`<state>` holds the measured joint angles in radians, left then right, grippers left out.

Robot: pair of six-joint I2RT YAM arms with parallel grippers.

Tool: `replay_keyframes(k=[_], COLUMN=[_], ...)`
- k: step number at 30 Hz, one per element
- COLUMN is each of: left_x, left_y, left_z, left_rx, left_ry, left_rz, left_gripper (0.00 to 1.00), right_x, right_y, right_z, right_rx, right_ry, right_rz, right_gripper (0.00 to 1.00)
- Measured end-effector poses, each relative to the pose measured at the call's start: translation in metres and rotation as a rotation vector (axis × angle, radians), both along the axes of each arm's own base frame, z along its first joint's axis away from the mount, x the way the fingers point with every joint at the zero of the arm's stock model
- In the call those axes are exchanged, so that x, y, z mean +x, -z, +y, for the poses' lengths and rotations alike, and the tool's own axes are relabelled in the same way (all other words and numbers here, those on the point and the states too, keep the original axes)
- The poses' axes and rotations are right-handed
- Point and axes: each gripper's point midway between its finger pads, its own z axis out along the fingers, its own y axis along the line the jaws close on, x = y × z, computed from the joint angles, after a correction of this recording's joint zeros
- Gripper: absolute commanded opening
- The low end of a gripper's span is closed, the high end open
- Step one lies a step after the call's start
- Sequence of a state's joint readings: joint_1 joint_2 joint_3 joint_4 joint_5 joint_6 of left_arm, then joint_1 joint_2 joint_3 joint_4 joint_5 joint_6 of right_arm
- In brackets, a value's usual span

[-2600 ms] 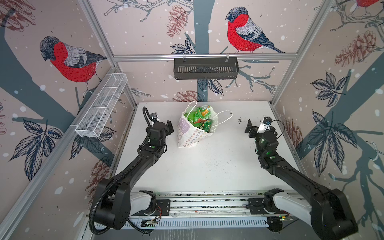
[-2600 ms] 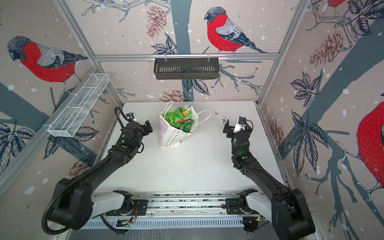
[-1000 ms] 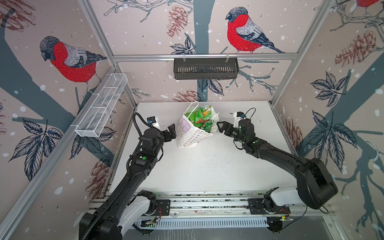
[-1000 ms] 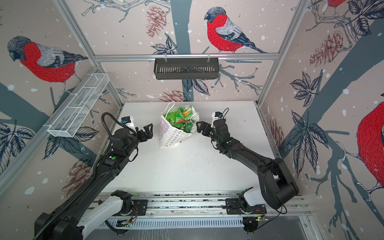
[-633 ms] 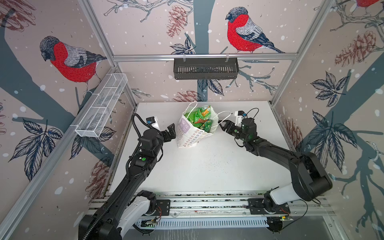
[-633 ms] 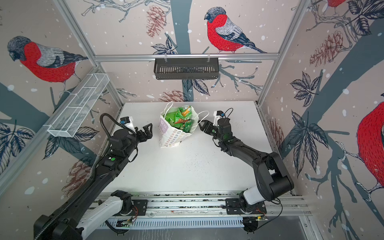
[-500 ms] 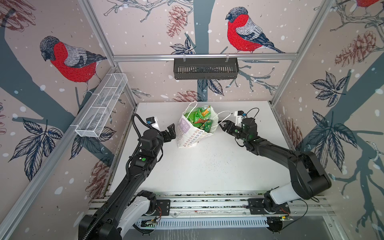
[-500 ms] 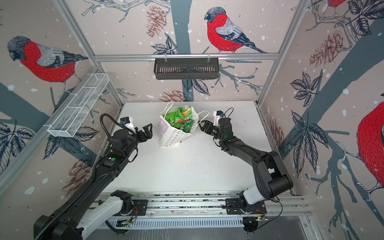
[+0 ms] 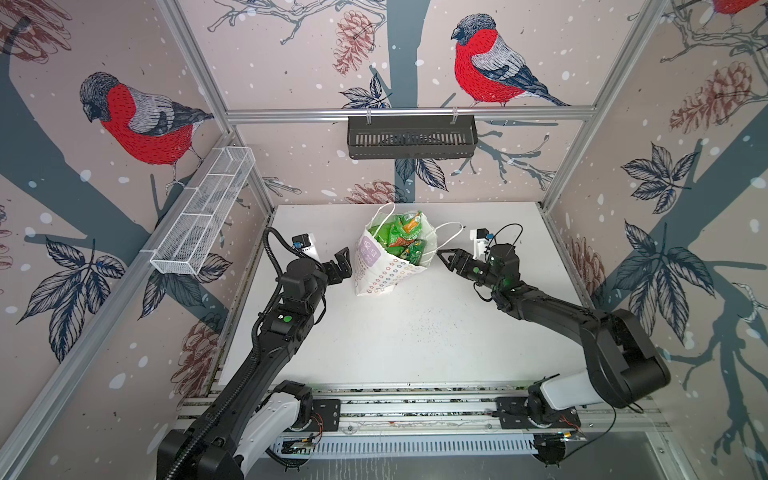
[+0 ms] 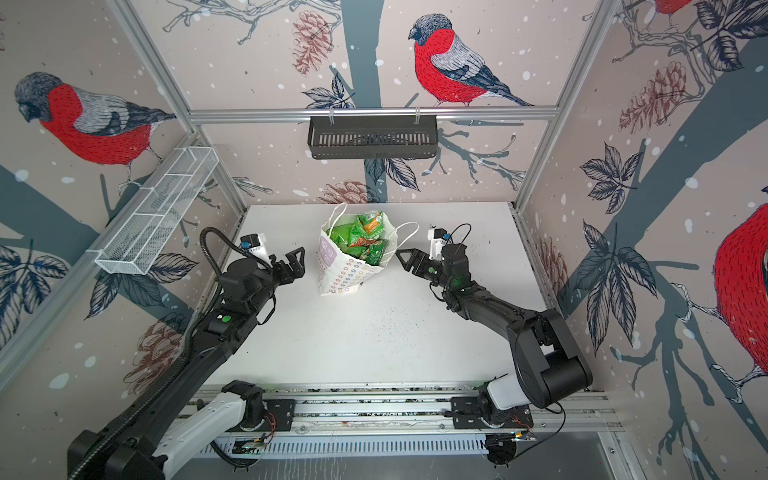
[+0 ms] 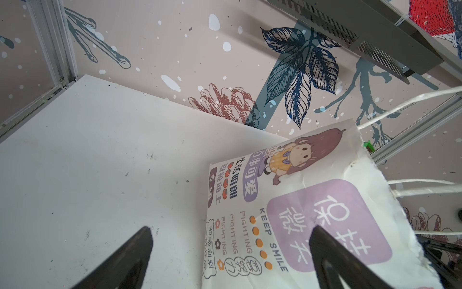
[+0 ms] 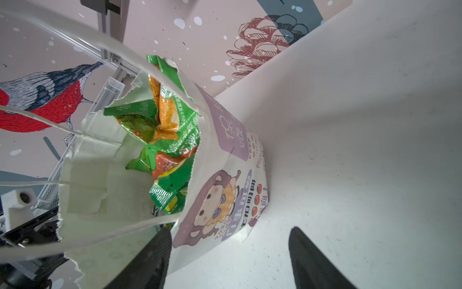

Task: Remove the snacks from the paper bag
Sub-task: 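Grasp the bag rim with the right gripper and drag it toward the right gripper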

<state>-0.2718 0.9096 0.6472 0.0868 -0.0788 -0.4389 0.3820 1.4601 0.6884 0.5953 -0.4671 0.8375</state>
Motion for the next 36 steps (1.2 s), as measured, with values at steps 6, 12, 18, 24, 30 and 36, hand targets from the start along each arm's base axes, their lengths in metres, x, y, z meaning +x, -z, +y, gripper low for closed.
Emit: replay_keyframes(k=[6, 12, 18, 24, 30, 36], left_x=[0.001, 0.000, 0.001, 0.000, -0.005, -0.006], left_y=[0.001, 0.001, 0.004, 0.004, 0.002, 0.003], left_z=[0.000, 0.000, 0.000, -0.003, -0.002, 0.001], left_rx=[0.000, 0.000, 0.000, -0.008, -0.011, -0.008], left_ry=[0.000, 0.001, 0.000, 0.017, 0.015, 0.004], left_rz=[0.003, 0.002, 0.006, 0.008, -0.005, -0.007], left_gripper=[0.98, 0.98, 0.98, 0.98, 0.98, 0.98], right_x=[-0.005, -0.024, -0.024, -0.002, 0.022, 0.045], right_y=[-0.006, -0.005, -0.014, -0.008, -0.012, -0.017], right_z=[0.008, 0.012, 0.021, 0.023, 0.028, 0.034], right_rx=[0.040, 0.050, 0.035, 0.018, 0.011, -0.051], right_ry=[-0.043, -0.051, -0.043, 0.006, 0.039, 0.061], right_rz=[-0.012, -0.002, -0.041, -0.023, -0.026, -0.036], right_gripper=[0.76, 0.76, 0.74, 0.67, 0.61, 0.58])
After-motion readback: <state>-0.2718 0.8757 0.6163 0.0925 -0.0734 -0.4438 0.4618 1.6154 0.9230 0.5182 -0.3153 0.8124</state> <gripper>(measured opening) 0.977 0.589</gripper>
